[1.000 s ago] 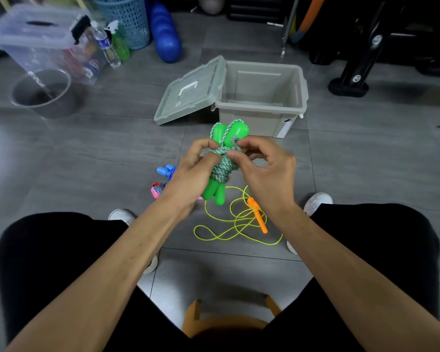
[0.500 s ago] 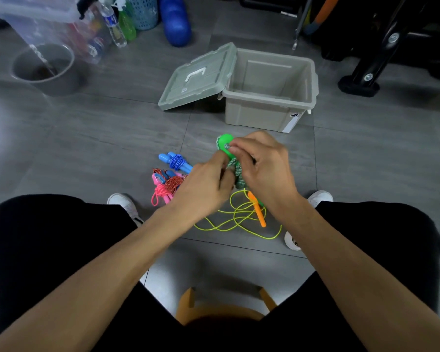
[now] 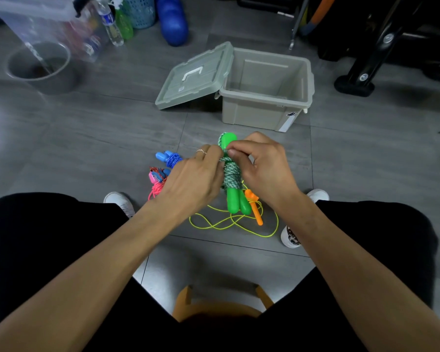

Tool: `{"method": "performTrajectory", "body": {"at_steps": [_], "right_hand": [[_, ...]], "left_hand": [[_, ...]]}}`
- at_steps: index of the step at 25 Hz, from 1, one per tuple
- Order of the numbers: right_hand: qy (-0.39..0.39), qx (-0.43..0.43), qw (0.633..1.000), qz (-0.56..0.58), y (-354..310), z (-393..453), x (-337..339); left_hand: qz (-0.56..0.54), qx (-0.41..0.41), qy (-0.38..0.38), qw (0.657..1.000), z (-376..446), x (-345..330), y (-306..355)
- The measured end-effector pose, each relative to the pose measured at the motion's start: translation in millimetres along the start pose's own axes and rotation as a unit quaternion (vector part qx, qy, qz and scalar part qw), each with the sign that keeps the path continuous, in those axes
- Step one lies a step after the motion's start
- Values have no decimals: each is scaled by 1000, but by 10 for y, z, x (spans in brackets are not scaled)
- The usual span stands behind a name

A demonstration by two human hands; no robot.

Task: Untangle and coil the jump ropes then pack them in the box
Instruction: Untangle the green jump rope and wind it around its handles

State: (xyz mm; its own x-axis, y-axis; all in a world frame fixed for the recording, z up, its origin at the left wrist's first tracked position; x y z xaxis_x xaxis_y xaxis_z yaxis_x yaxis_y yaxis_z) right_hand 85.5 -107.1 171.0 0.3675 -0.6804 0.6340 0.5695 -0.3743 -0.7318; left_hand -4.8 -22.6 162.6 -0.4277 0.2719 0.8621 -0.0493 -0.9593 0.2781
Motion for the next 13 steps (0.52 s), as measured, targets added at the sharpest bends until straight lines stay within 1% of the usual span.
{"method": "performTrajectory", "body": {"at_steps": [3, 6, 7, 10, 11, 13], "right_hand": [[-18, 19, 1000, -16, -46, -7, -10], [-46, 36, 998, -13, -89, -17, -16], [-57, 29, 998, -8, -93, -14, -16], [-94, -28, 995, 7, -54, 25, 2], [-100, -36, 994, 2, -53, 32, 6], [-100, -25, 994, -37, -87, 23, -4]], "left_hand": [[-50, -20, 11, 998, -37, 8, 2], [-84, 9, 50, 995, -66, 49, -54], [-95, 20, 63, 993, -74, 59, -64], [-97, 32, 95, 990, -84, 81, -57], [-94, 29, 100, 990, -84, 76, -54], [-100, 27, 103, 989, -70, 56, -50]]}}
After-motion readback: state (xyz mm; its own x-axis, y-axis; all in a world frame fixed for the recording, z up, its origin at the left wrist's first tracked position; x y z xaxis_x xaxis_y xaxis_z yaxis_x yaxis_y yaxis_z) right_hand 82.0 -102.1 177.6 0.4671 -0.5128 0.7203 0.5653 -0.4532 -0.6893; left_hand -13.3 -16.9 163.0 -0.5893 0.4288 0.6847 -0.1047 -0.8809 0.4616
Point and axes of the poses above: each hand's wrist, its own z-axis towards the middle knuckle, its own x-axis out of the back of the hand, y = z × x, the point moved 7 cm from there along z, towards the middle knuckle, and after that the axes turned 9 degrees about -x, right-handed, at the moved point
